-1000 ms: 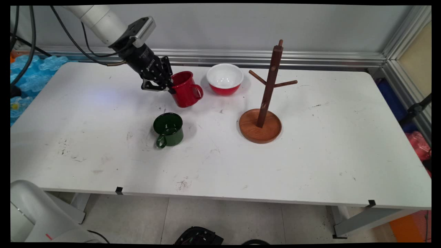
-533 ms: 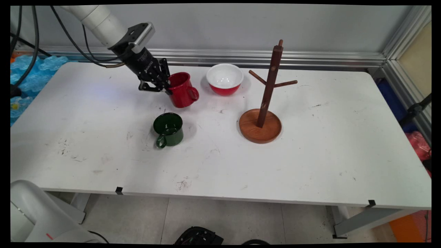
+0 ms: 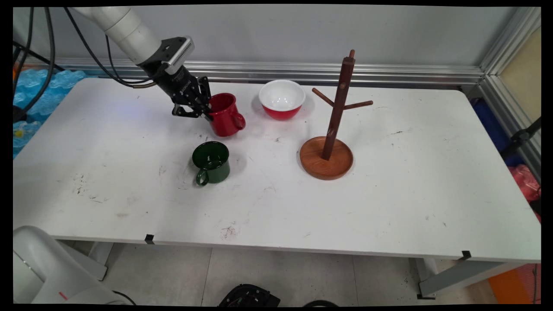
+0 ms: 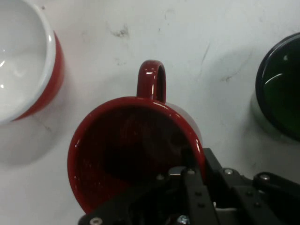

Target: Place the picked object on the table

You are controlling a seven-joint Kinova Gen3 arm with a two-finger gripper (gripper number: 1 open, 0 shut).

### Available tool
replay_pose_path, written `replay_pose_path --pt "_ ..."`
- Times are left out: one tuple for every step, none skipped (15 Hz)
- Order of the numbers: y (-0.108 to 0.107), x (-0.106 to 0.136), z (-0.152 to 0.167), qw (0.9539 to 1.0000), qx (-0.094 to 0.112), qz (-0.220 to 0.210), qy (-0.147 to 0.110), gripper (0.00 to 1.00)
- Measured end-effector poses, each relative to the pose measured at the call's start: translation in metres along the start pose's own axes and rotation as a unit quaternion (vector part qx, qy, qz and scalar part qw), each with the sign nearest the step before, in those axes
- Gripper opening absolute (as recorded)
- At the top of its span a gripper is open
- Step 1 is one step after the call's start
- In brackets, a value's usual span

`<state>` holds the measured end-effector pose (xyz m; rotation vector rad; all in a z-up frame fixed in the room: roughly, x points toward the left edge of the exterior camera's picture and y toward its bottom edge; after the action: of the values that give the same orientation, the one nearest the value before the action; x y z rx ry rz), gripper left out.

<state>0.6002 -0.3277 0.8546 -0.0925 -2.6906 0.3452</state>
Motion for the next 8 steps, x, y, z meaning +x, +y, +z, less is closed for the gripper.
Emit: replay_pose_path --pt "-0.0001 -0.0006 0.001 1.0 0.0 0.003 -0.001 0.0" --pt "-0.0005 -0.0013 0.0024 1.0 -0.001 0.006 -0.003 0.0" --pt "-0.0008 -0.002 0.0037 1.0 -0.001 0.009 -0.004 0.0" --pt "-0.0014 -0.0023 0.0048 0.9999 -0.001 0.011 -0.005 0.0" --pt "-0.0017 -0.0028 0.0061 0.9999 -0.001 0.013 -0.006 0.0" --pt "-0.0019 -0.0032 0.0071 0.9999 -0.002 0.015 -0.007 0.0" --pt "-0.0021 -0.0034 0.0079 0.9998 -0.002 0.016 -0.007 0.0" --pt "-0.0024 -0.0037 0.0087 0.9998 -0.002 0.018 -0.008 0.0"
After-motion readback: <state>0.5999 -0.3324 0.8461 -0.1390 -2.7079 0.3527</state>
